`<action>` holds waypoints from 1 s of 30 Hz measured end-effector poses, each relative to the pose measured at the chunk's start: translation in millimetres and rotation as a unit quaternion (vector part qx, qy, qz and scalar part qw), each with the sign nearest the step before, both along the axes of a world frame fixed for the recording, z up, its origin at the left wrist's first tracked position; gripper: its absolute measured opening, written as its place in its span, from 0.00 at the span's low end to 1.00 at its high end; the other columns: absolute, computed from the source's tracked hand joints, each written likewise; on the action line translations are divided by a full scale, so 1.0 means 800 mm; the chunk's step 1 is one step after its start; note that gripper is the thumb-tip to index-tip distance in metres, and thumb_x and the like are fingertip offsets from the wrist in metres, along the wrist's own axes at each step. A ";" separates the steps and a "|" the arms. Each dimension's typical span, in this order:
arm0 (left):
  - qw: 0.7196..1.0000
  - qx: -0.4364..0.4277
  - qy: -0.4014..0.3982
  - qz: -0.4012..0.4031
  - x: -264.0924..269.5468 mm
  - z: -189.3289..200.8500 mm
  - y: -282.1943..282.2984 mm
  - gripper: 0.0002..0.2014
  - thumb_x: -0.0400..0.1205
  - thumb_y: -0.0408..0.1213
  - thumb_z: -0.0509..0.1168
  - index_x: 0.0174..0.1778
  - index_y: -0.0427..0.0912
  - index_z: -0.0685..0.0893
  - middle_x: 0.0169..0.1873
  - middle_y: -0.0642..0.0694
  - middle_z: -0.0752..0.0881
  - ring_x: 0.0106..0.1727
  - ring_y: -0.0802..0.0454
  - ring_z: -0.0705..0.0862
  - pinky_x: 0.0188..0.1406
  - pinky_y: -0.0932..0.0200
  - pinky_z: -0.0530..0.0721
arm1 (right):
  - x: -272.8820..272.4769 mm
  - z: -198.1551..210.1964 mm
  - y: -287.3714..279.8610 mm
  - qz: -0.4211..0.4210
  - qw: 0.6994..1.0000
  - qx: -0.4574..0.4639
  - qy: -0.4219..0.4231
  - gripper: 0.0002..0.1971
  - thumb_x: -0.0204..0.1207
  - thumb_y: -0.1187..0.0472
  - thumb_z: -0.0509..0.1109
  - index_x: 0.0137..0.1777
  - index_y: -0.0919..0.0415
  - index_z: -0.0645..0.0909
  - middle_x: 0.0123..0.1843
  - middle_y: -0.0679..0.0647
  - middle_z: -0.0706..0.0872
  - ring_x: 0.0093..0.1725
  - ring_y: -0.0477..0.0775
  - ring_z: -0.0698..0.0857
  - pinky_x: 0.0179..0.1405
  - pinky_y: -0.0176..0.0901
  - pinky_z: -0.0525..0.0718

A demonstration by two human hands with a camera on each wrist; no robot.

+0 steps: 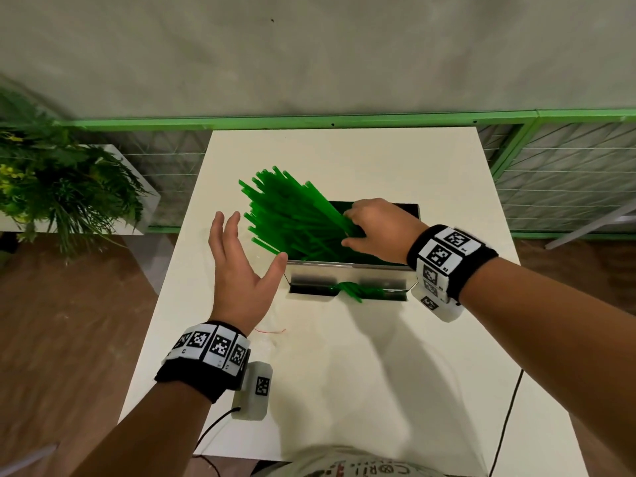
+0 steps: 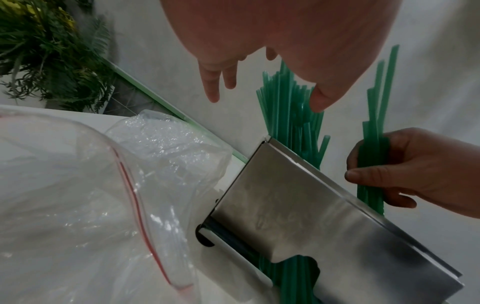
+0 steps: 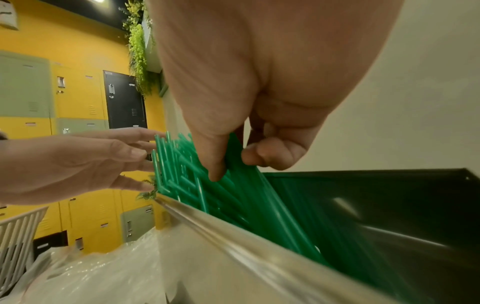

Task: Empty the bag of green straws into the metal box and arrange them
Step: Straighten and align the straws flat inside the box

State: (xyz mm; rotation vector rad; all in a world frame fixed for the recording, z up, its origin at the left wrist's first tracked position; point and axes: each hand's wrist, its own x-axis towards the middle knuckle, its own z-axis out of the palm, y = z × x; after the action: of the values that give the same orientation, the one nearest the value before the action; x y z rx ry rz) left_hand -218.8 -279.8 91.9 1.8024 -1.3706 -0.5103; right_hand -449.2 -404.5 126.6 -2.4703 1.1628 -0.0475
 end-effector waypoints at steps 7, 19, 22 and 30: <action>0.982 0.055 0.174 0.048 -0.005 0.012 -0.011 0.47 0.80 0.44 0.77 0.88 0.51 0.54 0.80 0.52 0.66 0.72 0.53 0.78 0.63 0.59 0.81 | 0.008 -0.024 0.002 -0.020 0.994 0.074 0.081 0.12 0.77 0.54 0.77 0.42 0.59 0.78 0.41 0.55 0.83 0.40 0.58 0.84 0.35 0.44 0.77; 0.947 0.130 0.285 0.066 -0.025 0.020 -0.050 0.27 0.79 0.34 0.78 0.71 0.40 0.74 0.42 0.44 0.89 0.31 0.53 0.87 0.37 0.56 0.91 | 0.018 -0.046 -0.007 -0.081 0.988 0.134 0.006 0.22 0.70 0.55 0.82 0.58 0.57 0.76 0.49 0.56 0.87 0.46 0.58 0.87 0.44 0.46 0.83; 0.941 0.127 0.306 0.071 -0.024 0.018 -0.051 0.26 0.79 0.32 0.78 0.70 0.37 0.75 0.46 0.40 0.89 0.34 0.52 0.89 0.40 0.54 0.93 | 0.027 -0.047 -0.009 -0.087 0.989 0.116 0.023 0.31 0.66 0.56 0.84 0.60 0.57 0.66 0.47 0.58 0.84 0.44 0.60 0.86 0.43 0.55 0.88; 0.928 0.125 0.343 0.069 -0.027 0.022 -0.055 0.20 0.81 0.28 0.75 0.66 0.32 0.77 0.52 0.34 0.88 0.37 0.49 0.90 0.39 0.59 0.91 | 0.032 -0.060 -0.017 -0.118 0.984 0.111 0.067 0.33 0.66 0.58 0.83 0.64 0.61 0.67 0.57 0.62 0.80 0.53 0.65 0.84 0.48 0.53 0.85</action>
State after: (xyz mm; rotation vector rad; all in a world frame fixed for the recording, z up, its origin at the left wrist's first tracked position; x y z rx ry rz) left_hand -240.4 -323.9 109.3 1.6569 -0.7107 -1.1491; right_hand -423.3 -417.9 78.5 -2.1590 1.4310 0.1744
